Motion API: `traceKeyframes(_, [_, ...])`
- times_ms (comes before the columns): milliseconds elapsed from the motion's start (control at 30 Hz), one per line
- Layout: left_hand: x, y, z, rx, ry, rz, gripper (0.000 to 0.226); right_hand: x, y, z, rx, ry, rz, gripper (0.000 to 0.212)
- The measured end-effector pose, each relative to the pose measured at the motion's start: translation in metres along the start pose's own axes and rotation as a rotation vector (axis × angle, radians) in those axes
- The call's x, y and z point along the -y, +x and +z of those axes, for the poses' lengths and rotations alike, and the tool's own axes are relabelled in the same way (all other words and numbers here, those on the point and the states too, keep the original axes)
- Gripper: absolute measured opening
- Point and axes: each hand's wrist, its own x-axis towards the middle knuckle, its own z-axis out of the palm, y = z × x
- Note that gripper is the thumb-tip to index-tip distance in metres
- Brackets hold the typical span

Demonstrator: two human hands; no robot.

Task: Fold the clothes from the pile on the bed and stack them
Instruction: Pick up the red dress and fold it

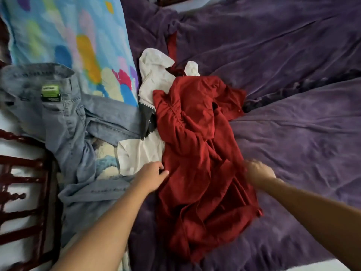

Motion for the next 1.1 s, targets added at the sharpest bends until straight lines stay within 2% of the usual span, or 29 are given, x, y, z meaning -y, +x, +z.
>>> traceKeyframes(100, [-0.036,0.048,0.001,-0.192,0.001,0.046,0.046,0.013,0.077,-0.038,-0.168,0.117,-0.03,0.035])
traceKeyframes(167, [-0.064,0.081,0.013,-0.304,0.077,0.119,0.066,0.019,0.119,-0.052,-0.154,0.194,-0.027,0.05])
traceKeyframes(233, [-0.089,0.108,0.03,-0.274,0.217,0.123,0.076,0.021,0.148,-0.051,-0.084,0.278,0.01,0.069])
traceKeyframes(300, [-0.103,0.124,0.049,-0.187,0.322,0.095,0.051,0.019,0.163,-0.039,-0.061,0.312,0.006,0.067])
traceKeyframes(367, [-0.108,0.122,0.057,-0.195,0.259,0.039,0.02,0.013,0.16,-0.023,-0.119,0.329,-0.045,0.043])
traceKeyframes(400, [-0.105,0.116,0.057,-0.241,0.176,0.011,0.014,0.005,0.154,-0.015,-0.163,0.346,-0.055,0.032])
traceKeyframes(500, [-0.084,0.086,0.044,-0.433,0.001,-0.099,0.012,-0.044,0.121,0.004,-0.216,0.348,0.042,0.026])
traceKeyframes(600, [-0.06,0.045,0.033,-0.512,0.045,-0.202,0.01,-0.116,0.077,0.021,-0.149,0.224,0.235,0.029])
traceKeyframes(667, [-0.049,0.022,0.038,-0.394,0.182,-0.229,0.01,-0.157,0.05,0.031,-0.088,0.118,0.304,0.028])
traceKeyframes(733, [-0.049,0.008,0.049,-0.156,0.329,-0.273,0.013,-0.18,0.031,0.038,0.042,0.0,0.328,0.028])
traceKeyframes(800, [-0.06,0.002,0.063,0.049,0.439,-0.223,0.021,-0.186,0.029,0.035,0.061,-0.026,0.341,0.029])
traceKeyframes(867, [-0.081,0.001,0.077,0.137,0.509,-0.065,0.025,-0.172,0.047,0.018,-0.076,0.048,0.31,0.037])
traceKeyframes(933, [-0.105,-0.005,0.095,0.203,0.495,0.09,0.025,-0.138,0.077,-0.009,-0.283,0.15,0.189,0.048])
traceKeyframes(1033, [-0.12,-0.021,0.125,0.327,0.434,0.115,0.025,-0.069,0.131,-0.064,-0.603,0.427,0.047,0.054])
traceKeyframes(1100, [-0.117,-0.032,0.136,0.376,0.367,0.092,0.026,-0.03,0.163,-0.093,-0.679,0.56,0.004,0.058])
